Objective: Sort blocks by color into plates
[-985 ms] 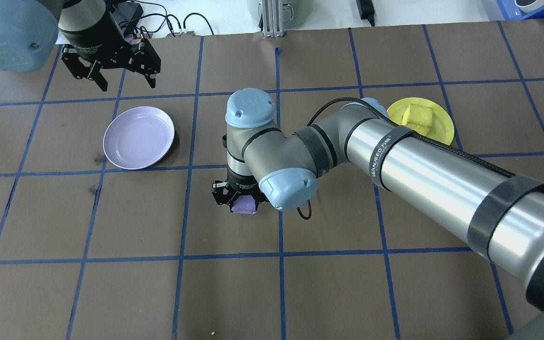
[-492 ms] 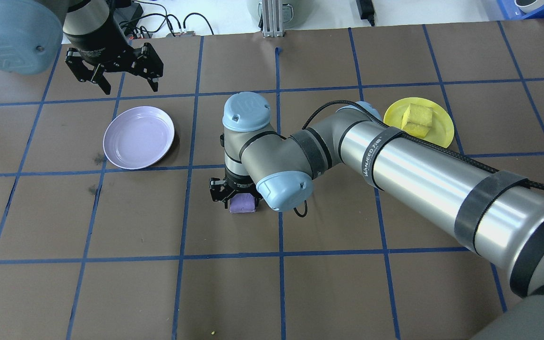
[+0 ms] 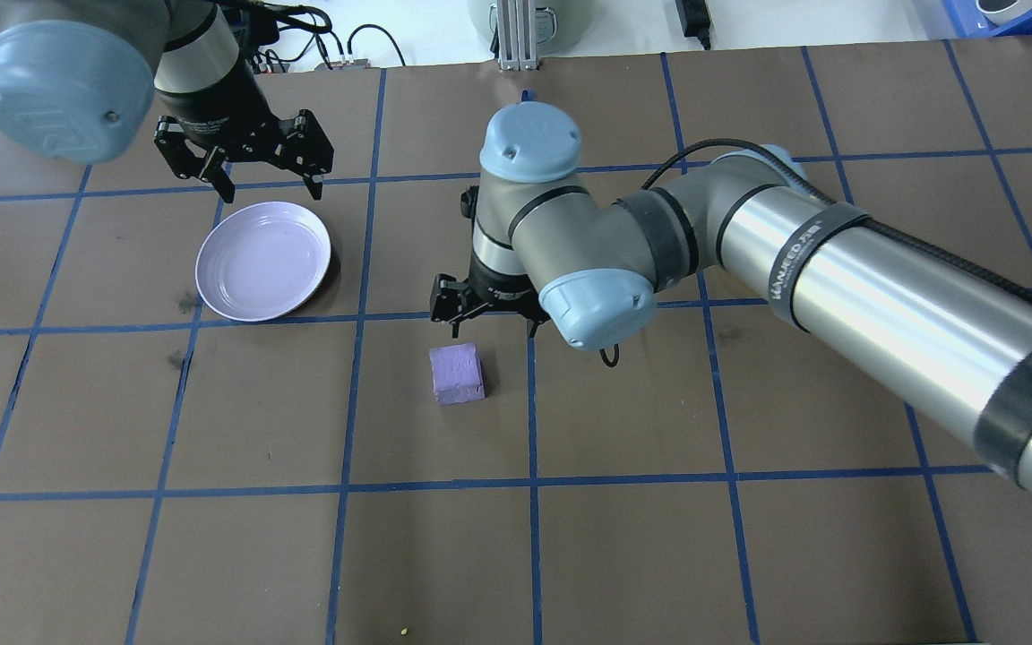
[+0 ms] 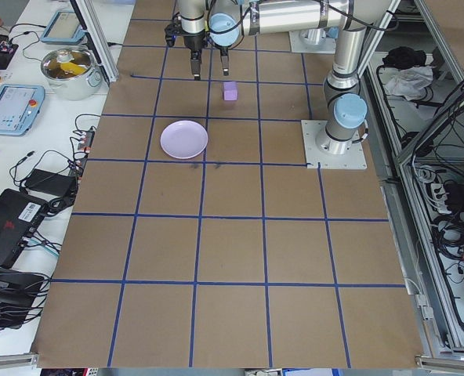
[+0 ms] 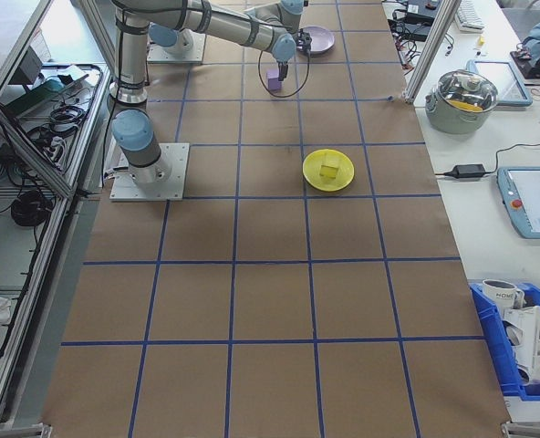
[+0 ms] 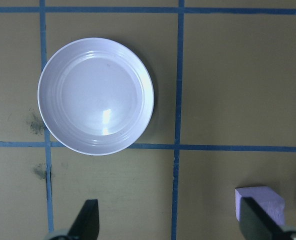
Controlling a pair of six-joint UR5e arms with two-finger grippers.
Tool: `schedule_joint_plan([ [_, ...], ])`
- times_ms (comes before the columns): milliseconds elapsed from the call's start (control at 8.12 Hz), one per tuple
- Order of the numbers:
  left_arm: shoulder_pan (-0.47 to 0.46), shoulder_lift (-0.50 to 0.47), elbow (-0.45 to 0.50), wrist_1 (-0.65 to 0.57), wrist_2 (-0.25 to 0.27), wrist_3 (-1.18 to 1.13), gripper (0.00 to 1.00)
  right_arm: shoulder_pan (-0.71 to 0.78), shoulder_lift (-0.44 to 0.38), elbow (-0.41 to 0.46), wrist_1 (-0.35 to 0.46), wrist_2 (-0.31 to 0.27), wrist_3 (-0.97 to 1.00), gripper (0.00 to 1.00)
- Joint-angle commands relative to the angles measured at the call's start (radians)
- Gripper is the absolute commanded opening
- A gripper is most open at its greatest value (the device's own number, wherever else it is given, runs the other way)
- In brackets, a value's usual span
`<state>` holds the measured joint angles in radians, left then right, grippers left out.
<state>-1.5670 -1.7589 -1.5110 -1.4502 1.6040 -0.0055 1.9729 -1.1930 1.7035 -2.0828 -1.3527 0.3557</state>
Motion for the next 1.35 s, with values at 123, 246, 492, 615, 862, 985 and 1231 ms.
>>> schedule_joint_plan([
  [123, -0.158, -0.06, -0.043, 0.008, -0.076, -0.095, 1.0, -0.28, -0.254, -0.002, 0.29, -0.078, -0.165, 1.0],
  [246, -0.169, -0.08, -0.063, 0.007, -0.131, -0.102, 1.0, -0.342, -0.319, -0.005, 0.347, -0.135, -0.188, 1.0],
  [492, -0.189, -0.093, -0.157, 0.02, -0.18, -0.102, 1.0, -0.39, -0.393, -0.094, 0.525, -0.253, -0.173, 1.0],
  [615, -0.197, -0.091, -0.197, 0.03, -0.18, -0.102, 1.0, -0.393, -0.401, -0.158, 0.62, -0.269, -0.173, 1.0],
  [862, -0.197, -0.094, -0.231, 0.034, -0.197, -0.109, 1.0, -0.397, -0.457, -0.209, 0.679, -0.266, -0.187, 1.0],
  [985, -0.199, -0.106, -0.232, 0.031, -0.229, -0.155, 1.0, -0.397, -0.451, -0.208, 0.684, -0.27, -0.19, 1.0],
  [1231, -0.199, -0.158, -0.23, 0.057, -0.228, -0.165, 1.0, -0.397, -0.453, -0.206, 0.687, -0.264, -0.19, 1.0],
])
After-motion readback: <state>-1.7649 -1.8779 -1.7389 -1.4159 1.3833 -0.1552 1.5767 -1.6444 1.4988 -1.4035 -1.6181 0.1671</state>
